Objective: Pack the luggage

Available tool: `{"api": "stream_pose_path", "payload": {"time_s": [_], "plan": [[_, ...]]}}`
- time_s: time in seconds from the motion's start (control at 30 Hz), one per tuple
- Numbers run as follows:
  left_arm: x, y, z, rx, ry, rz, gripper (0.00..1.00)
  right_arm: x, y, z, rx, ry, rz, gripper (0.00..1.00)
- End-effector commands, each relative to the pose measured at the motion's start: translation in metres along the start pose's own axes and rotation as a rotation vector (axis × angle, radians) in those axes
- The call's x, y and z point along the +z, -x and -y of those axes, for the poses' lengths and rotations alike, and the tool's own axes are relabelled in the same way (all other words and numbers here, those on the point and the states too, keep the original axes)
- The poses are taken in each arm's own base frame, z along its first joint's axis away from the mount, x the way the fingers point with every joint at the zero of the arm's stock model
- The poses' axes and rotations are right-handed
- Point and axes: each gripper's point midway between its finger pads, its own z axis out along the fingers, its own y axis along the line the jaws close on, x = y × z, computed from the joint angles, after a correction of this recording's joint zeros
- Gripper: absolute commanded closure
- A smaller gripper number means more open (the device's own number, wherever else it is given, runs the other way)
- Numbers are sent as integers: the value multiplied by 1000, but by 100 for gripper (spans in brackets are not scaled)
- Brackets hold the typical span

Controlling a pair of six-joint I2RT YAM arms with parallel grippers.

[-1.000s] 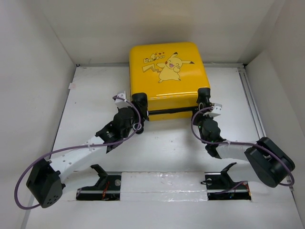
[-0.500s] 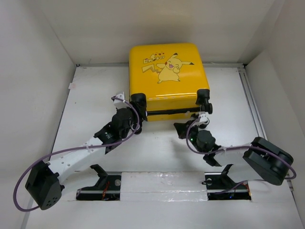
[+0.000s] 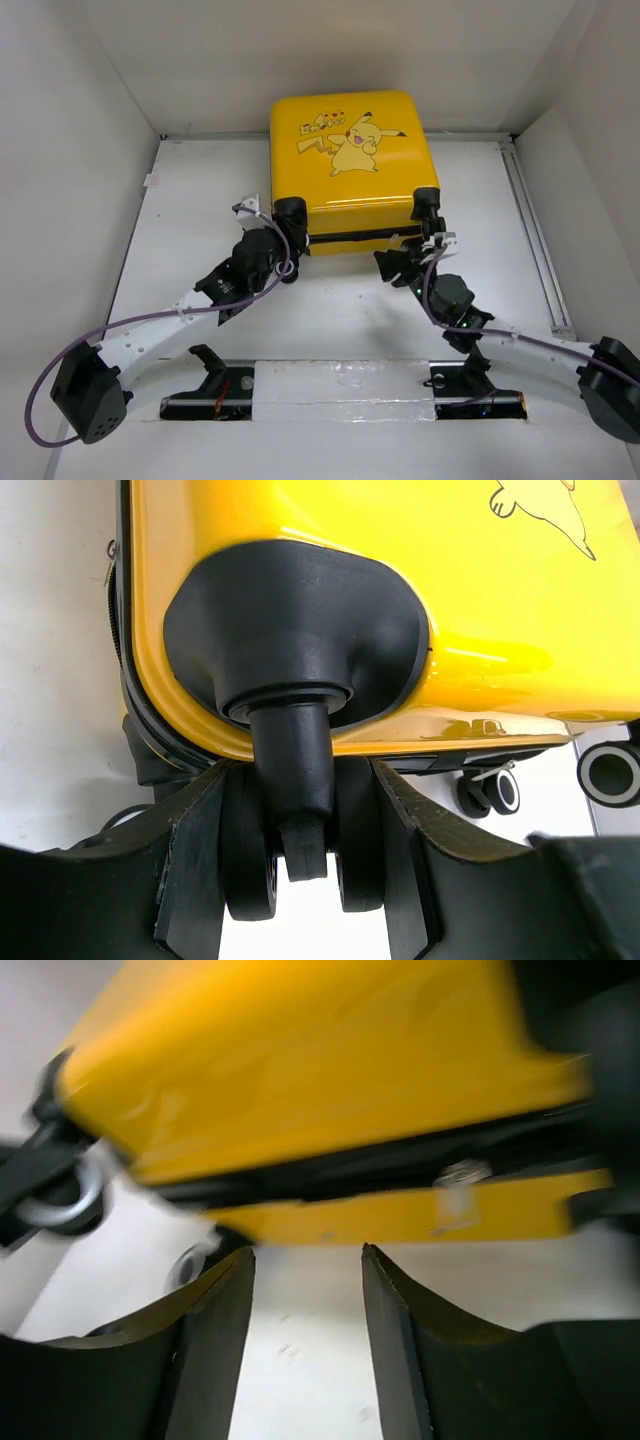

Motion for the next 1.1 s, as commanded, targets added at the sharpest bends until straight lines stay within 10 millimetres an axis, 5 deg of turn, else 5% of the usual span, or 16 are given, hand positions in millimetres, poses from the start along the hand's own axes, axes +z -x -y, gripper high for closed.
{"api": "stream_pose_path", "payload": {"time_s": [0.0, 0.2, 0.53, 0.9, 1.07], "plan": [[-21, 22, 55, -42, -233, 26, 100, 1, 23, 44, -16, -217, 40, 46], [-21, 23, 56, -35, -236, 32, 100, 12, 27, 75, -41, -345, -8, 44], [-23, 19, 58, -32, -251, 20, 100, 55, 26, 49, -124, -144, -24, 47], [-20, 12, 52, -21, -224, 4, 100, 72, 33, 50, -135, -123, 35, 91], [-21, 13, 52, -25, -230, 11, 100, 63, 40, 46, -131, -122, 61, 100]]}}
